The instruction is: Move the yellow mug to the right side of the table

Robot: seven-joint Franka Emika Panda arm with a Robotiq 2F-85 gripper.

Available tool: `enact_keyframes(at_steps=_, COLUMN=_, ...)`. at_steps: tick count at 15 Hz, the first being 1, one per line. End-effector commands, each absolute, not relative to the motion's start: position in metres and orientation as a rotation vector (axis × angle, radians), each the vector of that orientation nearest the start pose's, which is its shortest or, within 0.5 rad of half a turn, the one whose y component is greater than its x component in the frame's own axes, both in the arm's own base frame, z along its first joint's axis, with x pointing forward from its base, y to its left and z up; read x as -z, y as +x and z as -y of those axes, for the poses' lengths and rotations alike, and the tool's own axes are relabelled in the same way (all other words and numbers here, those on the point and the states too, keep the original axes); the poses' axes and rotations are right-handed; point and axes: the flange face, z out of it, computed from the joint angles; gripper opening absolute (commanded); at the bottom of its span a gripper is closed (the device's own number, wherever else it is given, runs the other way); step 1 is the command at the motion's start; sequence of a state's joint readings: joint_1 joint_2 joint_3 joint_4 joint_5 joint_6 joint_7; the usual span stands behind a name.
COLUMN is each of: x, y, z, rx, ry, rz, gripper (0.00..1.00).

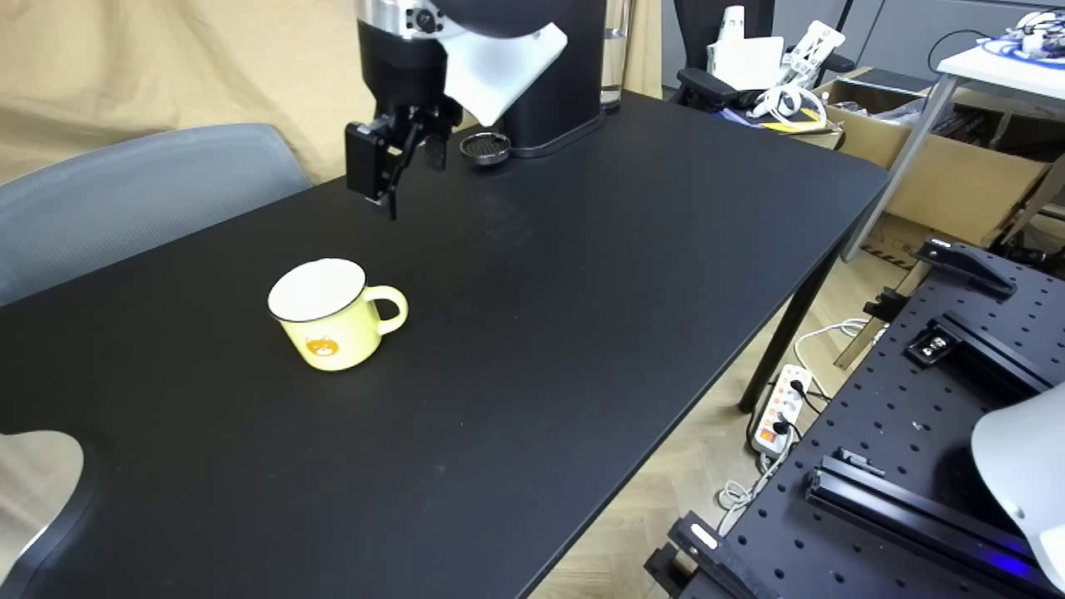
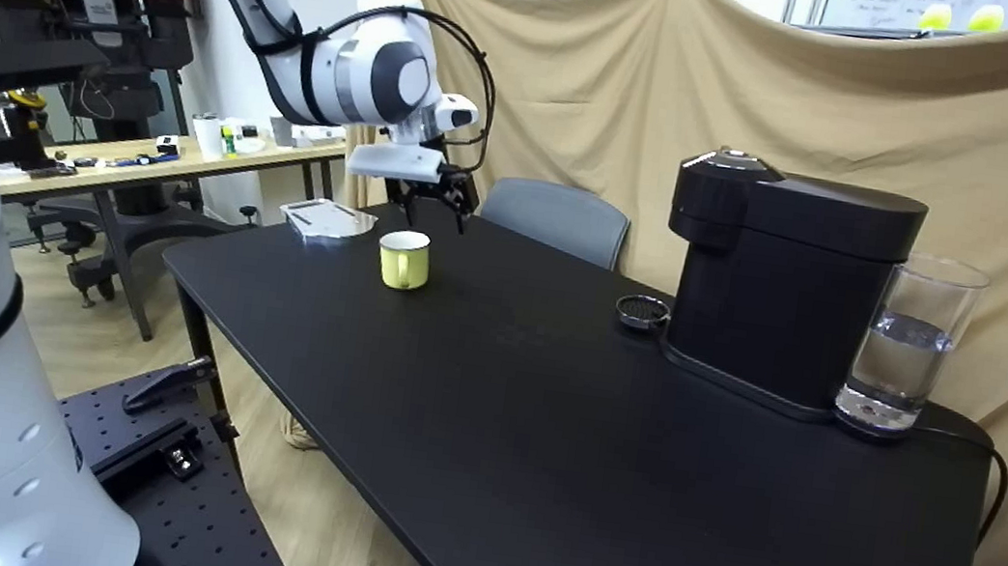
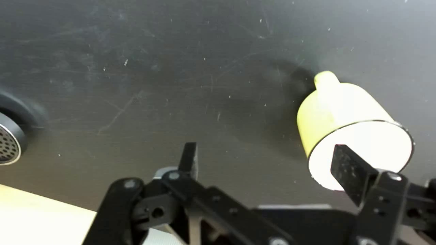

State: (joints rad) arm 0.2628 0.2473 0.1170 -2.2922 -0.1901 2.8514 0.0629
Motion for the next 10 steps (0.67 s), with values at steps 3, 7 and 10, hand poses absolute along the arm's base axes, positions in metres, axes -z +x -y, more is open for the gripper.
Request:
enact_keyframes(at_steps=3, x=-0.266, y=0.55, z=-0.286, rx=0.482, ry=-2.94, rz=0.748, gripper=1.0)
enact_keyframes(at_steps=7, x=-0.252, y=0.552, z=-0.315, rx=0.458, ry=-2.918, rz=0.774, gripper=1.0)
enact_keyframes(at_steps=10, x=-0.238, y=0.558, z=-0.315, rx=0.48, ry=-2.93, rz=0.783, gripper=1.0)
